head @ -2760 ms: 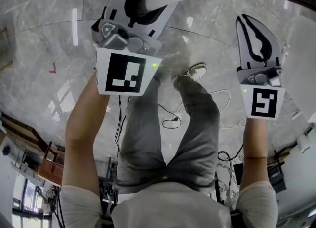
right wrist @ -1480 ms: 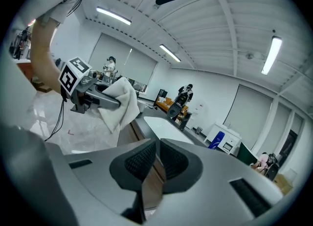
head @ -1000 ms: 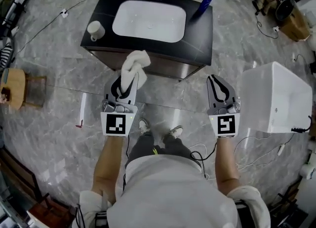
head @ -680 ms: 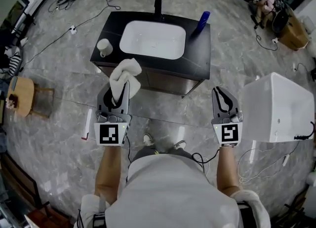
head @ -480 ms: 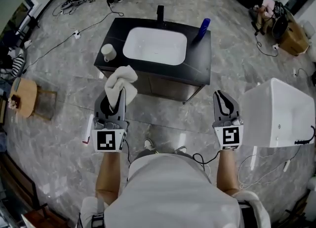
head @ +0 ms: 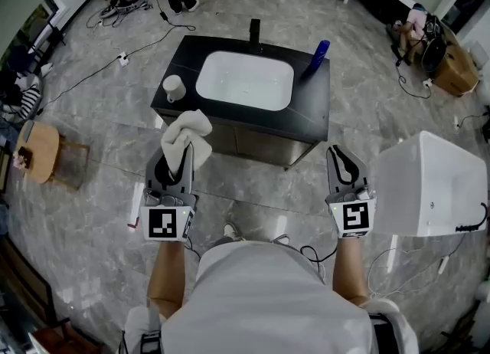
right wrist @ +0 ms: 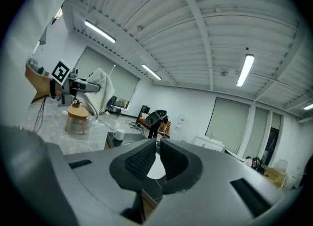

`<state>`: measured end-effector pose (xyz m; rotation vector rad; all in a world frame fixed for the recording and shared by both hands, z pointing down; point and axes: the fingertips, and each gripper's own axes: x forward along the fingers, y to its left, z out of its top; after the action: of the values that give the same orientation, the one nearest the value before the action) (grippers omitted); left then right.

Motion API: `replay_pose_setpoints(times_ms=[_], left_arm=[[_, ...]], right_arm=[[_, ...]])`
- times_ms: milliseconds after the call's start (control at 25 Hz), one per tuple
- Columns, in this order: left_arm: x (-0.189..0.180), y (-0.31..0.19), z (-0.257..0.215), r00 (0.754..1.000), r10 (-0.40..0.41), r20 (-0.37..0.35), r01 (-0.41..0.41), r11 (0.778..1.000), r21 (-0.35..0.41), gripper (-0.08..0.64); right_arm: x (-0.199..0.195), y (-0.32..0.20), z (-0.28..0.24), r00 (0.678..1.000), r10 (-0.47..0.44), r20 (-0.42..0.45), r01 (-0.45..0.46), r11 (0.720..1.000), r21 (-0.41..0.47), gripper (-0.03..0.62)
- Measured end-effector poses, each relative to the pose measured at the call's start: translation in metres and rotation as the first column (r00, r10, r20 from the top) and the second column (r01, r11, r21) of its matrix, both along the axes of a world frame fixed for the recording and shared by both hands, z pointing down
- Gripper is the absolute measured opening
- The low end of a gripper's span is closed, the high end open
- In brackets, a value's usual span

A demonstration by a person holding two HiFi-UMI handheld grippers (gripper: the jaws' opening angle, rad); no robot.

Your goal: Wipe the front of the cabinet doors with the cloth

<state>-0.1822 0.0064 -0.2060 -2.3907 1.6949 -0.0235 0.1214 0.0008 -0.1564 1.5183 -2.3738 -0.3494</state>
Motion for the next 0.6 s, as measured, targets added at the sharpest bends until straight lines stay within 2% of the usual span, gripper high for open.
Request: replay_pose_setpoints(times_ms=[280,400,600], left_arm=[[-0.009,-0.007,0.008,1.0,0.015,0.006,-0.015,1.0,-0.006,0.104],[-0.004,-0.009,0.007,0.999,0.031,0.011,-0.031,0.999,0.004,0.104],[0.005,-0.006,0.002,0.998,0.062,0.007,-0.062,0.998,0.014,0.104]], right_arm=[[-0.013,0.0,0.005,1.0,-0.01,-0.024,0.01,1.0,0.001,0.051],[-0.016,0.001,0.005,1.0,-0.004,-0.029,0.004,1.0,-0.01,0.051],[-0.016,0.008,-0.006,1.0,0.006,-0.018,-0.006,1.0,0.022,0.051]])
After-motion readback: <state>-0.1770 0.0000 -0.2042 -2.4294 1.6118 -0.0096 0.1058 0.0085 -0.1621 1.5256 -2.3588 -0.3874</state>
